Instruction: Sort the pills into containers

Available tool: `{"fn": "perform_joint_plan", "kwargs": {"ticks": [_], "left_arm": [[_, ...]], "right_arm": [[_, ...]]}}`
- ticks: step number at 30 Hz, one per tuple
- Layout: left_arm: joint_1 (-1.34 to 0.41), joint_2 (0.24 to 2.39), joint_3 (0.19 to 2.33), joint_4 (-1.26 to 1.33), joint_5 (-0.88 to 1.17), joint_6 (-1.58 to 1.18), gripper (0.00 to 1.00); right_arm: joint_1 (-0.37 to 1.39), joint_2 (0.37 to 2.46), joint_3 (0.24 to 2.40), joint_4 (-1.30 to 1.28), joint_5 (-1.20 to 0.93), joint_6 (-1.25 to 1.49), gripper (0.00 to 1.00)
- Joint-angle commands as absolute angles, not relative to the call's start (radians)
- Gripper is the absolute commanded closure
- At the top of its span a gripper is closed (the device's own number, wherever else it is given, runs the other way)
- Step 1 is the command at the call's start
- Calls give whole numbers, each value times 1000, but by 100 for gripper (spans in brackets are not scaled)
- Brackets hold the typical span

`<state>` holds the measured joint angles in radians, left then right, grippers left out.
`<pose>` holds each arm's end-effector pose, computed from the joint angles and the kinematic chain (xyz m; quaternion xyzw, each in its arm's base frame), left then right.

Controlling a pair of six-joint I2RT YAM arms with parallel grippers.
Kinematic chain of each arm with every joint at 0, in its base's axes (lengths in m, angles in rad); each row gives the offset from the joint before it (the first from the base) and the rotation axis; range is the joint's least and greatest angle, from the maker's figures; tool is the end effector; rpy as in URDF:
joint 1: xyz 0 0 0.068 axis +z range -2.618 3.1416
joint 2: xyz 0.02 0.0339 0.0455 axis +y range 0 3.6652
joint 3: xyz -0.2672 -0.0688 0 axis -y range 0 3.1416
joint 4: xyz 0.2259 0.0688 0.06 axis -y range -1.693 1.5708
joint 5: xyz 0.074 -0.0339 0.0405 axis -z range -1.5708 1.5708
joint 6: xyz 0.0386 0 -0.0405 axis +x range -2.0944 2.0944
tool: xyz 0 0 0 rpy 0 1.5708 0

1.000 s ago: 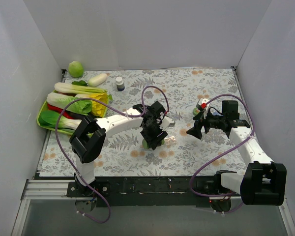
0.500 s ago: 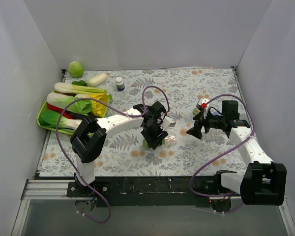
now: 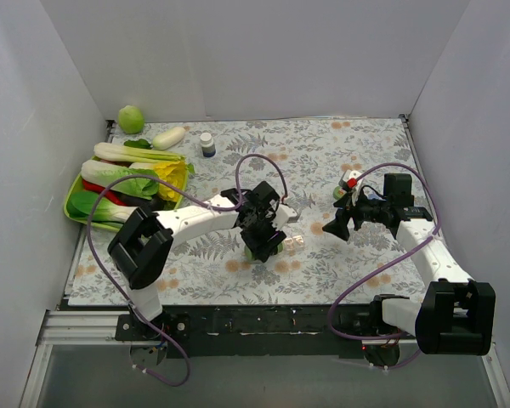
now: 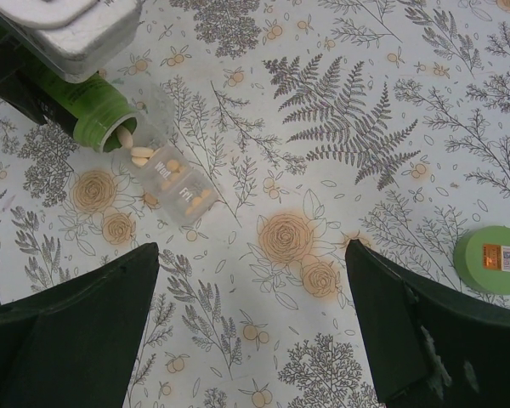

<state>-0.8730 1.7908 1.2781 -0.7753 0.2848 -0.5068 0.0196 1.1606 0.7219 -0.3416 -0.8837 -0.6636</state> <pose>0.2073 -0.2641 0.2091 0.1981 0.9600 -0.1972 0.0182 0.2128 0.0340 0.2476 -0.4346 0.7309 0.2642 0.4551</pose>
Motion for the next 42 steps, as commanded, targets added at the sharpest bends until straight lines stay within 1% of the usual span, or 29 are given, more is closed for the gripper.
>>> {"fn": "perform_joint_plan", "kwargs": {"ticks": [1, 3, 7, 10, 11, 13, 14, 16, 17, 18, 20, 21, 23, 26, 28, 29, 30, 31, 34, 38, 42], "left_arm": [[-877, 1665, 1197, -660, 319, -509, 100], [-876, 1640, 1161, -602, 321, -508, 100], [-876, 1557, 1019, -461, 327, -503, 100], [-876, 1468, 925, -292, 336, -523, 100], [-876, 1410, 851, -185, 339, -534, 100], [-876, 1347, 774, -77, 350, -548, 100], [-876, 1312, 691, 55, 342, -552, 100], [-876, 1191, 588, 203, 334, -566, 100], [-876, 1152, 540, 365, 339, -566, 100], [-876, 1072, 432, 452, 341, -569, 100], [-876, 1008, 339, 663, 325, -586, 100], [-876, 987, 280, 713, 328, -584, 100], [-876, 931, 244, 776, 325, -589, 100], [-876, 868, 212, 782, 328, -578, 100], [-876, 830, 183, 798, 321, -572, 100], [-876, 787, 172, 816, 319, -566, 100], [-876, 770, 161, 828, 318, -565, 100], [-876, 752, 153, 840, 321, -561, 100], [-876, 697, 126, 899, 328, -569, 100], [-876, 663, 123, 1001, 376, -610, 100], [-876, 686, 123, 1100, 407, -667, 100]], "right_arm": [[14, 1170, 742, -339, -876, -689, 2], [11, 1170, 742, -339, -877, -692, 2], [9, 1170, 735, -339, -876, -706, 2], [11, 1163, 727, -337, -877, -730, 2], [9, 1160, 724, -336, -877, -754, 2], [11, 1149, 709, -328, -877, -781, 2], [11, 1146, 703, -328, -877, -802, 2], [9, 1143, 699, -328, -884, -862, 2], [9, 1144, 719, -334, -888, -886, 2], [9, 1150, 735, -351, -893, -955, 2], [9, 1160, 793, -385, -873, -1031, 2], [9, 1176, 814, -377, -858, -1043, 2], [9, 1236, 859, -379, -816, -1084, 2], [11, 1340, 1018, -429, -749, -1083, 2], [11, 1474, 1170, -471, -663, -1039, 2], [11, 1526, 1225, -541, -638, -988, 4], [9, 1627, 1279, -584, -612, -974, 5], [11, 1675, 1392, -618, -574, -954, 5], [11, 1811, 1518, -722, -557, -910, 5], [9, 1870, 1548, -729, -569, -874, 5], [11, 1901, 1571, -749, -568, -877, 4]]}}
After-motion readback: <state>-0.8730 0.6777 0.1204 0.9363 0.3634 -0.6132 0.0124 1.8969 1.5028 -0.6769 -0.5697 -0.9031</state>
